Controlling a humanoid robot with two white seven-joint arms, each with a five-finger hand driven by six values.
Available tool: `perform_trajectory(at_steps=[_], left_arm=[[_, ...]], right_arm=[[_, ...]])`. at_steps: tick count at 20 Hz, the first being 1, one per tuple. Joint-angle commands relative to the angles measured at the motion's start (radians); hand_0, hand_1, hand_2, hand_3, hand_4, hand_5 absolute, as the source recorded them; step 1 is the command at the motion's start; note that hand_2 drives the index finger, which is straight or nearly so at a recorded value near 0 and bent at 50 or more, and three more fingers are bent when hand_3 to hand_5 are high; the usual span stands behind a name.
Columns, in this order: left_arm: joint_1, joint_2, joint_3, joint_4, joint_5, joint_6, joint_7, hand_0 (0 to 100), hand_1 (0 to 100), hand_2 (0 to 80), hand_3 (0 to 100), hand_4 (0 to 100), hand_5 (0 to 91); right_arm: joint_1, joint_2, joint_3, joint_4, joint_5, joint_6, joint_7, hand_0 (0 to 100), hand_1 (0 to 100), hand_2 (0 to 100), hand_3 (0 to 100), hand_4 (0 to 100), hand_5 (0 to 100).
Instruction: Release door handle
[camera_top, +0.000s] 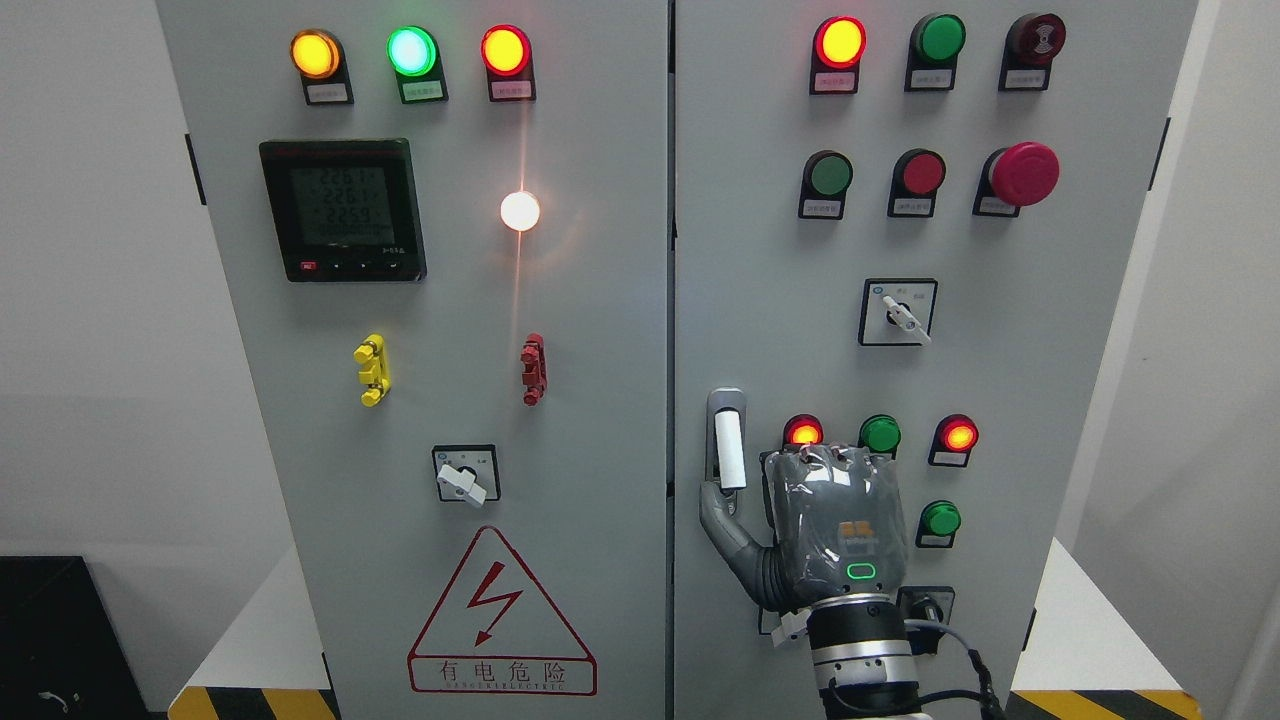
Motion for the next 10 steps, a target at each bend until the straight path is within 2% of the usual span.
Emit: perform_trajectory(at_steps=[1, 10], left_arm=[[0.000, 0.000, 0.000, 0.000, 0.000, -0.001, 0.000, 12, 56, 0.0, 0, 0, 0.0], [0.000, 0.000, 0.000, 0.000, 0.000, -0.001, 0.000, 12, 56, 0.0, 0, 0, 0.0]], right_arm=[[-0.001, 0.000, -0.002, 0.004, -0.001, 0.000, -0.004, 40, 23, 97, 100, 100, 100], [-0.001, 0.000, -0.004, 0.006, -0.002, 0.010, -0.004, 46, 23, 97, 100, 100, 100]])
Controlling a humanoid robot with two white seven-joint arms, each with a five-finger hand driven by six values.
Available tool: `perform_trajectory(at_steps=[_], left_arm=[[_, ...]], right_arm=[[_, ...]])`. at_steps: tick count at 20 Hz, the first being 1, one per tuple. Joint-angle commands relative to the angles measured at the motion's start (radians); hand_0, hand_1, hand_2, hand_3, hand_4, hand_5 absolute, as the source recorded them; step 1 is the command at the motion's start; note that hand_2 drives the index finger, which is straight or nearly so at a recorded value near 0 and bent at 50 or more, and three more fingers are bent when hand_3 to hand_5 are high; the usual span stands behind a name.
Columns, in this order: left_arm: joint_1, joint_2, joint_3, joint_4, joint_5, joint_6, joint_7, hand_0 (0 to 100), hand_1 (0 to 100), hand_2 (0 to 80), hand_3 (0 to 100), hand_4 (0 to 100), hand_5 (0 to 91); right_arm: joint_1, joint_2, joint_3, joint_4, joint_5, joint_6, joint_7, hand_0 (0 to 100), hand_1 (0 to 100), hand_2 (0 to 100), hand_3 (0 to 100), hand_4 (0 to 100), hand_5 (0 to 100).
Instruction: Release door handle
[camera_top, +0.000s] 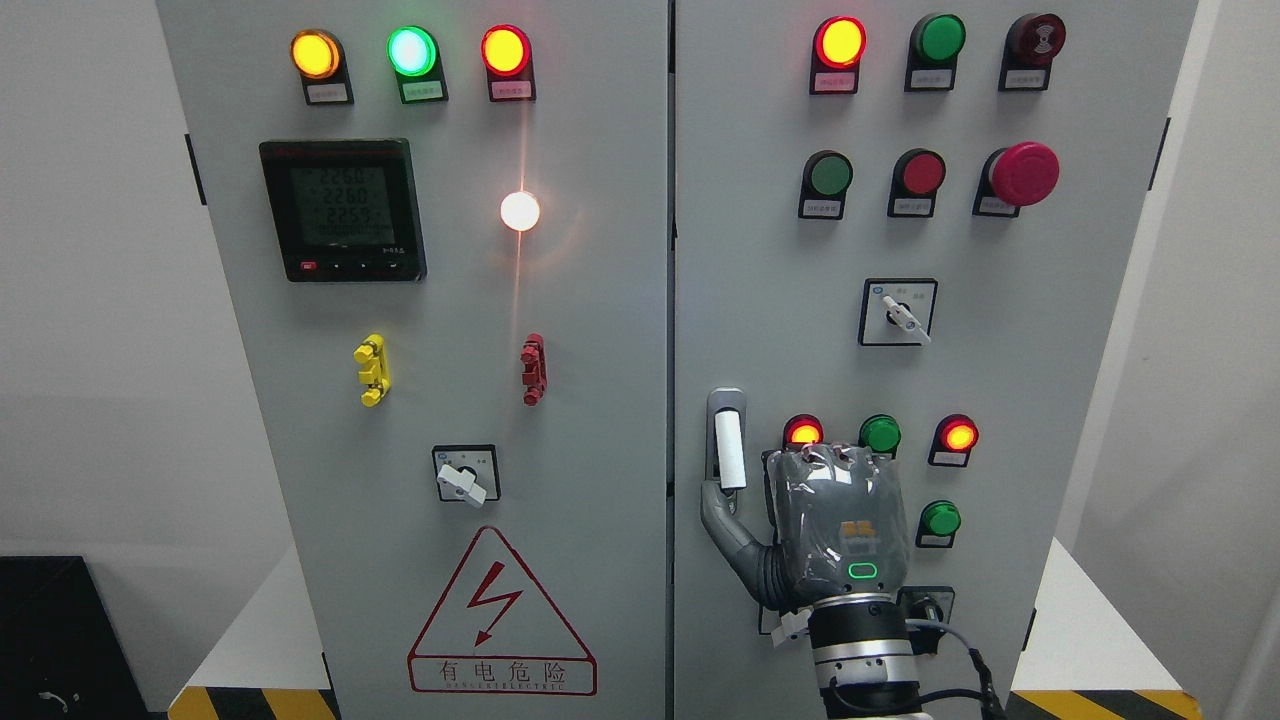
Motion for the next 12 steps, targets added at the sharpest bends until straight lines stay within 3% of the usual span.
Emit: perform_trajectory(at_steps=[1, 12], left_arm=[[0.000, -0.001, 0.000, 0.000, 0.000, -0.001, 0.000, 12, 56, 0.0, 0, 0, 0.0], [0.000, 0.000, 0.000, 0.000, 0.000, -0.001, 0.000, 12, 56, 0.0, 0, 0, 0.0]], right_arm=[[0.000, 0.000, -0.002, 0.001, -0.001, 0.002, -0.001, 46, 24, 97, 100, 100, 100], [0.000, 0.000, -0.005, 0.001, -0.001, 0.013, -0.001, 47, 24, 97, 100, 100, 100]])
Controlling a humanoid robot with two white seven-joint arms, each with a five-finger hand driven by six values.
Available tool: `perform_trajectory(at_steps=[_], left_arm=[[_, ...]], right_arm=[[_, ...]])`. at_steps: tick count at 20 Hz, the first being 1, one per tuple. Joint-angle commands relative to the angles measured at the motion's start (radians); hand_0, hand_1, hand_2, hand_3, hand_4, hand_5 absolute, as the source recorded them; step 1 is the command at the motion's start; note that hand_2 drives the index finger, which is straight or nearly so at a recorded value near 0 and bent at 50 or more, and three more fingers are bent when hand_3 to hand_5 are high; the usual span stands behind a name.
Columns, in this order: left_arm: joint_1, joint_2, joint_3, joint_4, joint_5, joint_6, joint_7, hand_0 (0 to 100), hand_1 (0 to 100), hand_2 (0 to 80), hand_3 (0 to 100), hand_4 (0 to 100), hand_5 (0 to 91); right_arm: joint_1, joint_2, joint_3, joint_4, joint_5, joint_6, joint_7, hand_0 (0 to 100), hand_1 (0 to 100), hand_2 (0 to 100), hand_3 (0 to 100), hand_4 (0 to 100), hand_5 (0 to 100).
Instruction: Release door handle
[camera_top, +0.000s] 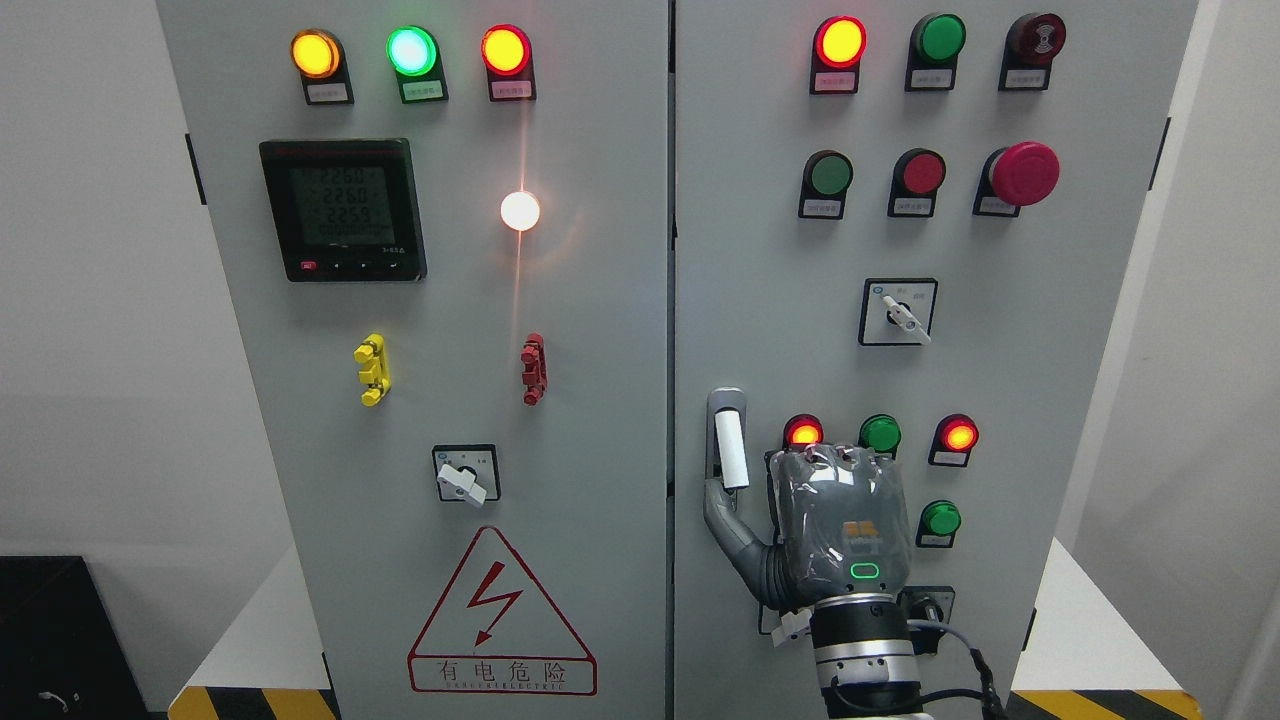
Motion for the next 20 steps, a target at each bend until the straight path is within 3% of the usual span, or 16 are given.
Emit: perform_trajectory(at_steps=[1, 20], left_arm=[[0.000, 0.001, 0.000, 0.000, 0.000, -0.001, 0.000, 12, 56, 0.0, 0, 0, 0.0], [0.000, -0.001, 0.000, 0.000, 0.000, -0.001, 0.000, 12, 56, 0.0, 0, 0, 0.0]], right_arm=[[0.000, 0.000, -0.003, -0.001, 0.000, 0.001, -0.001, 47, 24, 97, 100, 100, 100], [0.001, 0.000, -0.003, -0.007, 0.000, 0.009, -0.004, 47, 27, 98, 100, 100, 100]])
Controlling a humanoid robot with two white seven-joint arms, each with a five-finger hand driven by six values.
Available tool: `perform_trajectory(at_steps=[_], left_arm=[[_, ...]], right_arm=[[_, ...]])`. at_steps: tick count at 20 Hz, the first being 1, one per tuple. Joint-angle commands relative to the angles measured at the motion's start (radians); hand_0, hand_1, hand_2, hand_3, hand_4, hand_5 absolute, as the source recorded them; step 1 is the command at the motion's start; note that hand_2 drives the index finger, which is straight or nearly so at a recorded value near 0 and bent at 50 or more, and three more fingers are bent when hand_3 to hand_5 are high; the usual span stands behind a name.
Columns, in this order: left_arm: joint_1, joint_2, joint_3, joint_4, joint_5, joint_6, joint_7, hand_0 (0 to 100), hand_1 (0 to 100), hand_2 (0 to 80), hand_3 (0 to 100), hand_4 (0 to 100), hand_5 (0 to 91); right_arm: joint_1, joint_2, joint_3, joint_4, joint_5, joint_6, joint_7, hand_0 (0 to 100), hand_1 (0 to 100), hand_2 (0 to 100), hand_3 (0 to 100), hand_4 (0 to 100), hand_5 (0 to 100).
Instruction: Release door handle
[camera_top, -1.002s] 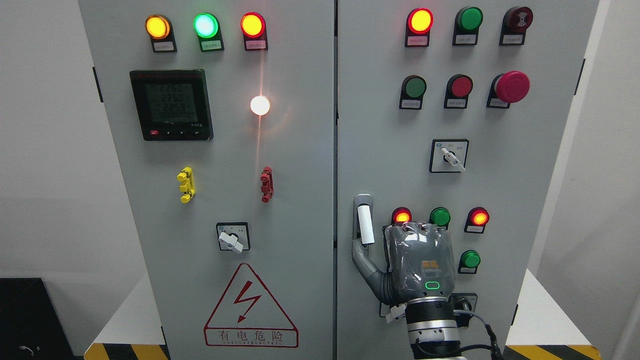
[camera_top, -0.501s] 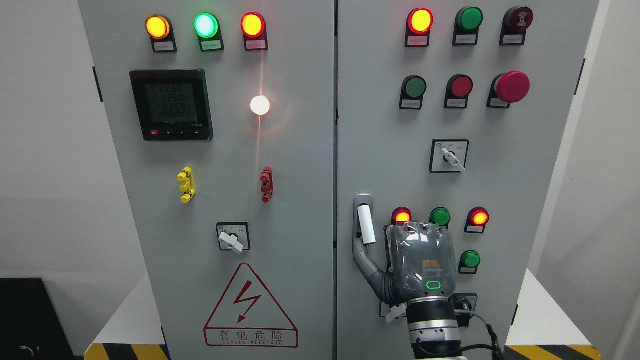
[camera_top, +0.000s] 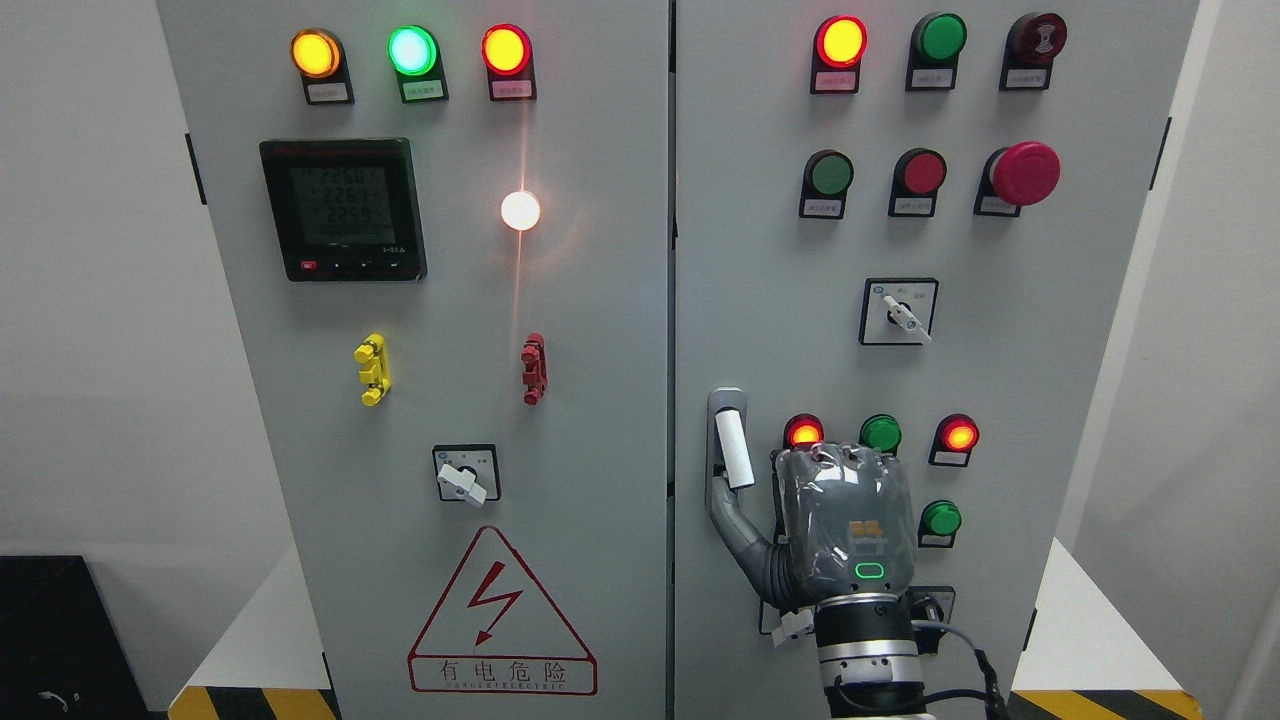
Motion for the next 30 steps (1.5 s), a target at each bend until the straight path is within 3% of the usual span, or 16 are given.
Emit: perform_trajectory(at_steps=[1, 30], left_arm=[[0.000, 0.000, 0.000, 0.000, 0.000, -0.001, 0.000, 12, 56, 0.0, 0, 0, 0.0], [0.000, 0.000, 0.000, 0.000, 0.000, -0.001, 0.000, 12, 56, 0.0, 0, 0, 0.0]], right_arm=[[0.001, 0.000, -0.001, -0.002, 0.000, 0.001, 0.000, 47, 28, 98, 100, 100, 100], [0.005, 0.006, -0.003, -0.018, 0.000, 0.002, -0.005, 53, 30, 97, 100, 100, 100]])
